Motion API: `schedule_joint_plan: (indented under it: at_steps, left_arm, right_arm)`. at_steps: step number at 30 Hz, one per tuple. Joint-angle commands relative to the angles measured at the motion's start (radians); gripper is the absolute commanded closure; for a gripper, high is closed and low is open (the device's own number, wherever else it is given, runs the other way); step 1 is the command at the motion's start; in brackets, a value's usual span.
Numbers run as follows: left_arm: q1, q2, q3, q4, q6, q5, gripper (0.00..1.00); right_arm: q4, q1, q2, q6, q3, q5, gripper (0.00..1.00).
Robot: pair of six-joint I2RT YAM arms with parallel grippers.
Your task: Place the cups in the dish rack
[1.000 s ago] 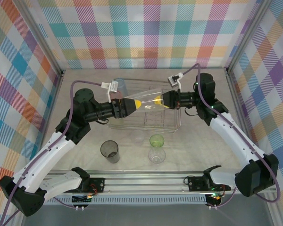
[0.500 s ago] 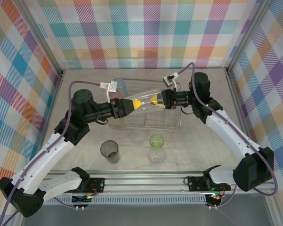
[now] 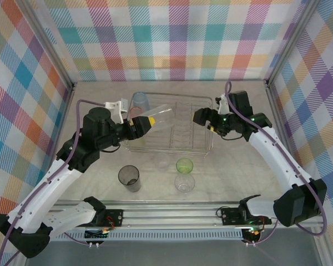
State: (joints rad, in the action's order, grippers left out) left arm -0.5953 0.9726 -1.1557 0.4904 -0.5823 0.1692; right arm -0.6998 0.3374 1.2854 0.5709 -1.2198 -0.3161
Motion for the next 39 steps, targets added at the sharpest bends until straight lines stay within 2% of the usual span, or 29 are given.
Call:
schedule_joint_plan:
  at_steps: [1,4,7,9,13,17,24,28,32,39]
  left_arm:
    - [-0.009,0.034,-0.065,0.122,0.048,-0.106,0.94]
    - [-0.01,0.069,-0.093,0.166,0.056,-0.134,0.94]
    - [-0.011,0.122,-0.128,0.214,0.063,-0.176,0.95]
    - [-0.014,0.164,-0.151,0.247,0.072,-0.201,0.96]
    - [-0.021,0.232,-0.173,0.289,0.09,-0.231,0.97]
    - [-0.027,0.281,-0.185,0.299,0.104,-0.239,0.97]
    - [-0.035,0.351,-0.226,0.319,0.128,-0.255,0.97]
    - [-0.037,0.381,-0.257,0.345,0.136,-0.282,0.96]
    - [-0.037,0.418,-0.298,0.377,0.146,-0.298,0.96]
    - [-0.037,0.535,-0.433,0.476,0.185,-0.351,0.96]
  right_arm:
    - [-0.242,-0.005,0.038,-0.151,-0.018,0.316,0.13]
    - [-0.263,-0.014,0.084,-0.182,0.001,0.379,0.17]
    - [-0.266,-0.014,0.144,-0.193,0.005,0.364,0.22]
    - [-0.255,-0.014,0.184,-0.197,0.009,0.361,0.37]
    - [-0.238,-0.014,0.234,-0.203,0.007,0.373,0.54]
    - [-0.221,-0.014,0.265,-0.208,0.008,0.351,0.69]
    - [-0.201,0.008,0.301,-0.226,0.022,0.317,0.87]
    - [-0.227,0.044,0.337,-0.259,0.008,0.343,0.98]
    - [-0.253,0.065,0.342,-0.263,0.007,0.379,1.0]
    - [-0.244,0.077,0.297,-0.27,0.042,0.365,1.0]
